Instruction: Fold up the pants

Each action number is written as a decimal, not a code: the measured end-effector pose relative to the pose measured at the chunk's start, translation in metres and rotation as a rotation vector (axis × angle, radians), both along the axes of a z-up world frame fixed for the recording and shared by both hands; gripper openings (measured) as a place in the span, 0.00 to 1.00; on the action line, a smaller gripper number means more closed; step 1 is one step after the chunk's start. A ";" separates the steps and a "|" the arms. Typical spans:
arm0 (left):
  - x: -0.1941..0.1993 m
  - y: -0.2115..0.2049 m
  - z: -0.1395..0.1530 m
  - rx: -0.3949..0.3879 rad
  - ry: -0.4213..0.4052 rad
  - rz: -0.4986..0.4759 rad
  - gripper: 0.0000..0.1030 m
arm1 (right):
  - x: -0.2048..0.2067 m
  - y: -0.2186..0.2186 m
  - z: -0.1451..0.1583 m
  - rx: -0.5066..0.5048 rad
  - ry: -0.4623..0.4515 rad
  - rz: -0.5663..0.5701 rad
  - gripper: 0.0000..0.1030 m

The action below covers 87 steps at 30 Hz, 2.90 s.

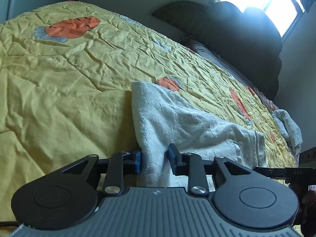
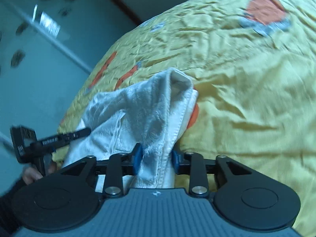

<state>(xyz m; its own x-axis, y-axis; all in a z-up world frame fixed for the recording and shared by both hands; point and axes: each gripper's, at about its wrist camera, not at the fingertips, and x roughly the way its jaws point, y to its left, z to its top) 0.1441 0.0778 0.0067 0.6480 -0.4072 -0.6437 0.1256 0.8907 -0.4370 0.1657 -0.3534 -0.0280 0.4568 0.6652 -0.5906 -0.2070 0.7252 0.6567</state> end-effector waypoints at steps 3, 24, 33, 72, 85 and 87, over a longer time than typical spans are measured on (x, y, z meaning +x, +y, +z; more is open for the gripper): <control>-0.029 0.005 0.026 0.066 -0.081 0.014 0.36 | -0.018 -0.026 0.009 0.065 0.038 -0.156 0.45; -0.111 -0.063 0.005 0.353 -0.232 -0.109 0.71 | -0.111 0.059 0.028 -0.210 -0.192 -0.092 0.32; -0.140 -0.081 0.011 0.368 -0.258 -0.144 0.76 | -0.122 0.111 0.038 -0.353 -0.245 -0.040 0.42; -0.165 -0.014 0.045 0.352 -0.278 -0.026 0.85 | -0.200 0.043 0.071 -0.465 -0.211 -0.290 0.72; -0.201 0.084 0.107 0.458 -0.451 0.358 0.90 | -0.257 0.012 0.099 -1.269 -0.537 -0.671 0.87; -0.205 0.046 0.084 0.426 -0.423 0.235 0.90 | -0.248 0.048 0.092 -1.105 -0.562 -0.533 0.88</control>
